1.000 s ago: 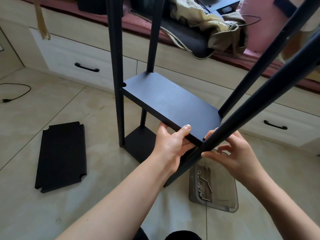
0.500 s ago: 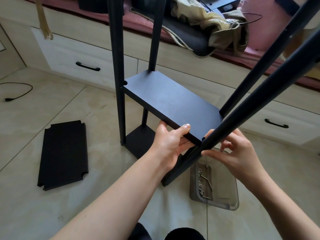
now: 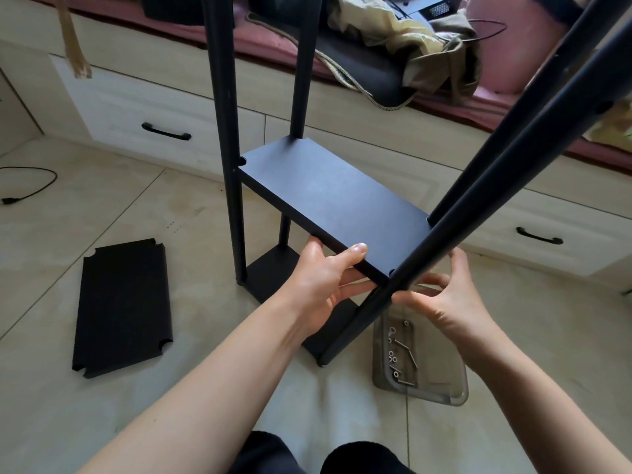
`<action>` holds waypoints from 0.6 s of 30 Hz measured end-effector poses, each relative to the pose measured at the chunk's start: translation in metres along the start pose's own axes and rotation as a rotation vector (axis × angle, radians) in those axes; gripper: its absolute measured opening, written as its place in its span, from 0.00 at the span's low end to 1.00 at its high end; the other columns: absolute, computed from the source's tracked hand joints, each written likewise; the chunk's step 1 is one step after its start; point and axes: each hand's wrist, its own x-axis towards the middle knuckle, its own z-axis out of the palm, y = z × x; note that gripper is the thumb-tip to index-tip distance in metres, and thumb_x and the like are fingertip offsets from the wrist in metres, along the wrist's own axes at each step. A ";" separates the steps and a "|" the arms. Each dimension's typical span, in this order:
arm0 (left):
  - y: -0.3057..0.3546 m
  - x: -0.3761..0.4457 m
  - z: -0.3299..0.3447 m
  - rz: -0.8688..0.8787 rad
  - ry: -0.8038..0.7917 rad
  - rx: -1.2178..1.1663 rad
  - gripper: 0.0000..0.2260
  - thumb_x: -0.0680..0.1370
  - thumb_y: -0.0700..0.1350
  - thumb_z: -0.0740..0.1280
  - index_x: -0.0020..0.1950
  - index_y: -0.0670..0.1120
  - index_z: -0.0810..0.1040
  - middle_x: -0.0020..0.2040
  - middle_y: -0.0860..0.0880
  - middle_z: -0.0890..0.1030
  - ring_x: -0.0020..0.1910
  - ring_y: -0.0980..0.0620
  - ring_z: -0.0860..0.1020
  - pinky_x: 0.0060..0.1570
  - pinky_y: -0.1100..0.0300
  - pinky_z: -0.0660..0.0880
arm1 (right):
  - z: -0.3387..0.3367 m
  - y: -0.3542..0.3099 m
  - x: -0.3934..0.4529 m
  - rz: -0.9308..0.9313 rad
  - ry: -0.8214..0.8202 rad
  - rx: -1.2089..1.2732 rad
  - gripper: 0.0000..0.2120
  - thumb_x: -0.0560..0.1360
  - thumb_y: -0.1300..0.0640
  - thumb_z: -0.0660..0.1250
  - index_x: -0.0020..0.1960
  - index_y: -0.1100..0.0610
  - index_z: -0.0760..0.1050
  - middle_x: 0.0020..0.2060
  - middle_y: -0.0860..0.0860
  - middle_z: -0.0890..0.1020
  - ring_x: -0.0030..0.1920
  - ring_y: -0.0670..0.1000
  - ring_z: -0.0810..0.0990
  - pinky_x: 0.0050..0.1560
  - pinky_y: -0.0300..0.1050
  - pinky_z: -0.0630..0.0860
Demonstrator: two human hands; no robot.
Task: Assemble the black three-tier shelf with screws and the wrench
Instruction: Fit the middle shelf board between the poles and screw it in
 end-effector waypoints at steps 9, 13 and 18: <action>0.006 -0.010 -0.005 -0.047 -0.007 0.045 0.18 0.81 0.37 0.66 0.70 0.44 0.69 0.62 0.40 0.82 0.52 0.40 0.85 0.43 0.52 0.83 | 0.002 -0.006 -0.011 0.119 -0.225 0.372 0.59 0.55 0.56 0.85 0.77 0.50 0.55 0.54 0.57 0.85 0.57 0.56 0.83 0.63 0.56 0.75; 0.011 -0.014 -0.003 -0.074 -0.001 0.067 0.18 0.81 0.37 0.66 0.70 0.43 0.69 0.63 0.40 0.81 0.53 0.39 0.85 0.44 0.51 0.83 | 0.000 -0.009 -0.015 0.257 -0.220 0.725 0.37 0.65 0.48 0.77 0.69 0.60 0.70 0.57 0.60 0.83 0.55 0.57 0.84 0.50 0.46 0.82; 0.017 -0.023 -0.002 -0.113 0.009 0.091 0.16 0.81 0.37 0.66 0.68 0.45 0.70 0.58 0.42 0.84 0.52 0.40 0.85 0.42 0.53 0.83 | 0.004 -0.015 0.002 0.409 -0.136 1.098 0.23 0.78 0.54 0.67 0.69 0.64 0.71 0.54 0.61 0.83 0.51 0.59 0.85 0.43 0.50 0.83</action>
